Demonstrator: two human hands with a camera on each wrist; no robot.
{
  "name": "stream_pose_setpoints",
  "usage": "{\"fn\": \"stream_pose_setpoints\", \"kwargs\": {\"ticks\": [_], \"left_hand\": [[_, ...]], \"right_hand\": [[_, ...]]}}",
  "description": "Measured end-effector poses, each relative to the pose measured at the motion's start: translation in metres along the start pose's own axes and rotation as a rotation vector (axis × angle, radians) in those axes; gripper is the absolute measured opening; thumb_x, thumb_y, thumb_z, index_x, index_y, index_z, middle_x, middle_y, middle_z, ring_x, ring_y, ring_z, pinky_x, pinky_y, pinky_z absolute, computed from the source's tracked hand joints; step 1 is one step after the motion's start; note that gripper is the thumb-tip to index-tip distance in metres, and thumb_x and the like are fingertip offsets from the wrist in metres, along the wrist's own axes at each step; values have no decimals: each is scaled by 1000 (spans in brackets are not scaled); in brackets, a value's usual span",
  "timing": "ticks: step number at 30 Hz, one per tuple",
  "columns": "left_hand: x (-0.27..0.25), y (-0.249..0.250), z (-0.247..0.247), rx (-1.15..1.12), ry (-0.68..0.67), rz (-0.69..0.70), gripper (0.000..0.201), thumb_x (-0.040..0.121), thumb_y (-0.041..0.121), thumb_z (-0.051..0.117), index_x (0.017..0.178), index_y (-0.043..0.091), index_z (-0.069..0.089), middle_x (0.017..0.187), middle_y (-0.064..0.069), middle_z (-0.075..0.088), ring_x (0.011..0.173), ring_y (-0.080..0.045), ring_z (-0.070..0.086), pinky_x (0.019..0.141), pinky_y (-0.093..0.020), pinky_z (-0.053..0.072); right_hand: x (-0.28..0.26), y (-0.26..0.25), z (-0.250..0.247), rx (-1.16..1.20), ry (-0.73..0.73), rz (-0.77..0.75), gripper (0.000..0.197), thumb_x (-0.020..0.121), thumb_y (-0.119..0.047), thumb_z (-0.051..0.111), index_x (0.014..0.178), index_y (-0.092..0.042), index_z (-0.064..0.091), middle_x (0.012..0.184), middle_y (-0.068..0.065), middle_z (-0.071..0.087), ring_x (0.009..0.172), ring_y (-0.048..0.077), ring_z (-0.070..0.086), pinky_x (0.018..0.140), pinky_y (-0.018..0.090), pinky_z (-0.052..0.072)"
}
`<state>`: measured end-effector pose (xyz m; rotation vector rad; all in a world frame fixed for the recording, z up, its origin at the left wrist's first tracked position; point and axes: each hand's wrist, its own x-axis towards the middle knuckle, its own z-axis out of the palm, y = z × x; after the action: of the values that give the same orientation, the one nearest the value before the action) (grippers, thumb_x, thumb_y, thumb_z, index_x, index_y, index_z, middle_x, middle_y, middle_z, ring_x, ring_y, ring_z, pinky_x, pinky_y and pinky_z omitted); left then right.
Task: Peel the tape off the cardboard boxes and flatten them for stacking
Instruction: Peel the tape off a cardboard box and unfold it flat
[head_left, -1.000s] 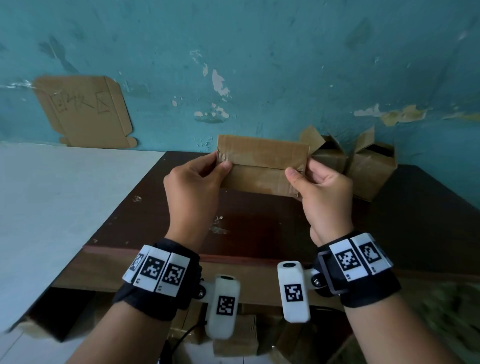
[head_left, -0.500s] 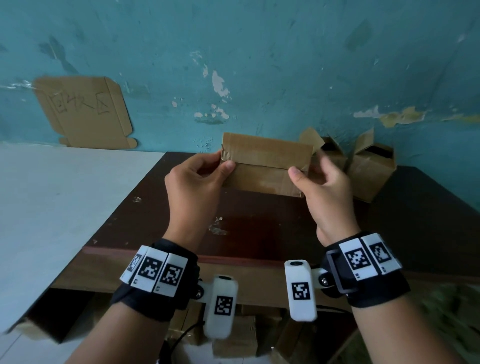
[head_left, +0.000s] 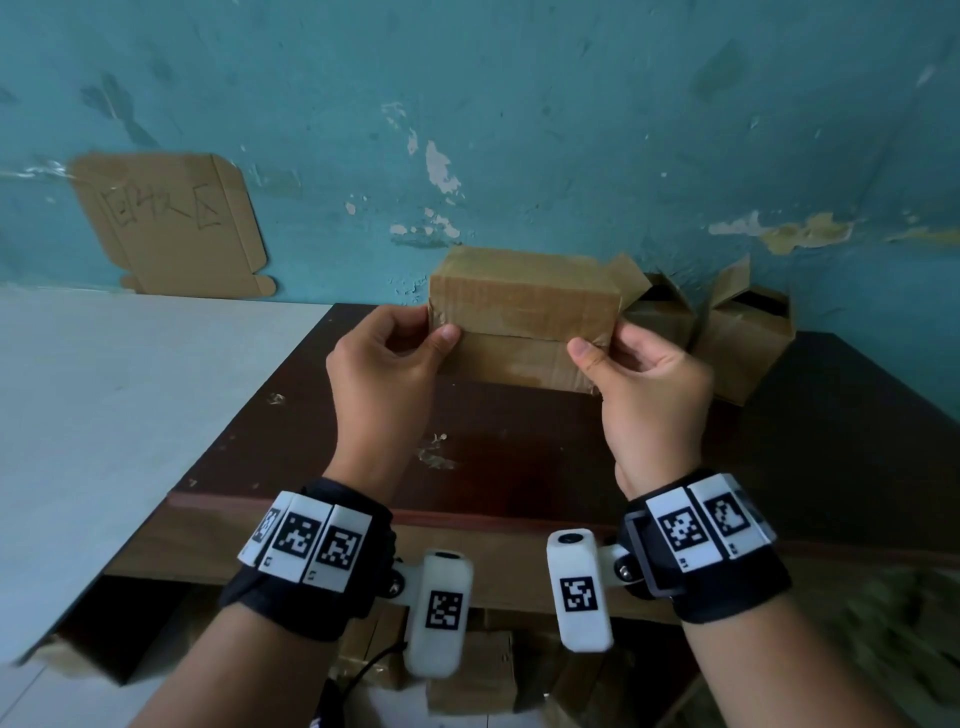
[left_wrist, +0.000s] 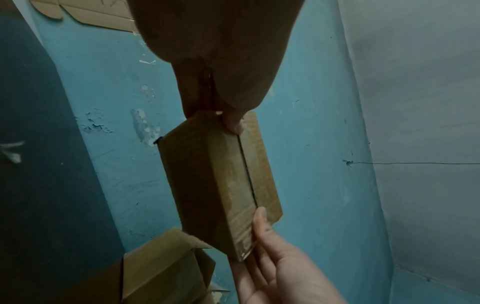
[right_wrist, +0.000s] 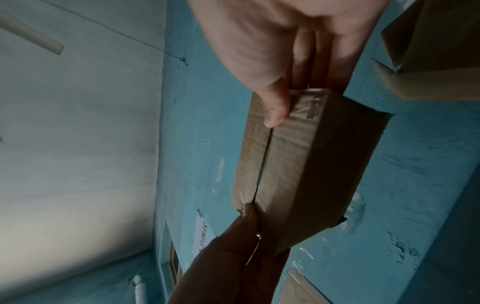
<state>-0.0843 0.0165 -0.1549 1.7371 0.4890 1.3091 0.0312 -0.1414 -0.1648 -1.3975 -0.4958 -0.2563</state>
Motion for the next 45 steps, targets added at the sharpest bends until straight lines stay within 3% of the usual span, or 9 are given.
{"fn": "stream_pose_setpoints", "kwargs": {"ticks": [6,10,14,18,22,29,35,40,45], "left_hand": [[4,-2,-2,-118,-199,-107,52,87,30,77,136,21,61,99,6,69,93,-9,70,86,-32,60],[10,-8,-5,-22,-246,-21,52,83,54,67,126,25,71,111,-12,68,100,-18,69,91,-35,59],[14,-14,-2,88,-232,4,47,96,37,69,139,20,63,121,-10,62,108,-10,63,93,-9,49],[12,-16,2,6,-215,0,48,98,34,66,143,19,60,131,2,67,122,-7,63,107,-35,52],[11,-14,2,-27,-199,1,45,98,29,68,140,16,62,128,5,70,119,-4,65,105,-35,53],[13,-21,-5,-6,-206,-15,65,84,61,63,136,22,66,119,4,73,112,-9,68,99,-44,56],[12,-17,-7,2,-211,3,63,86,57,66,138,21,65,120,3,72,113,-9,68,100,-43,56],[13,-14,-7,13,-197,12,48,94,36,72,138,17,65,120,1,69,112,-7,66,101,-35,55],[14,-17,-9,-1,-184,17,53,90,45,66,137,20,66,118,-1,72,110,-10,68,99,-40,56]], "right_hand": [[4,-9,-8,-125,-3,-158,34,73,-14,89,104,-20,77,86,-13,74,81,0,74,75,26,61],[6,-3,-6,-98,-86,-30,25,71,-13,91,87,-20,74,82,-6,77,79,6,75,78,33,63],[7,5,-7,38,-205,176,33,77,-11,87,107,-19,75,101,-3,79,98,12,75,94,40,59],[-2,7,-2,71,-211,196,36,83,-13,83,119,-14,75,108,-4,79,105,10,73,100,39,56],[-1,5,-1,161,-142,288,30,80,-8,84,109,-13,77,98,0,80,97,15,76,96,38,58],[5,4,-4,100,-205,323,29,77,-14,87,103,-11,75,94,1,80,91,15,76,86,31,60],[9,5,-9,-13,-288,264,27,80,-20,85,103,-12,72,97,1,79,92,13,75,86,31,59],[6,7,-8,-57,-290,198,19,84,-21,83,93,-12,70,91,-1,77,86,9,74,77,20,56],[0,7,-4,-67,-261,161,25,85,-25,82,81,-11,61,80,5,71,74,10,67,72,24,56]]}}
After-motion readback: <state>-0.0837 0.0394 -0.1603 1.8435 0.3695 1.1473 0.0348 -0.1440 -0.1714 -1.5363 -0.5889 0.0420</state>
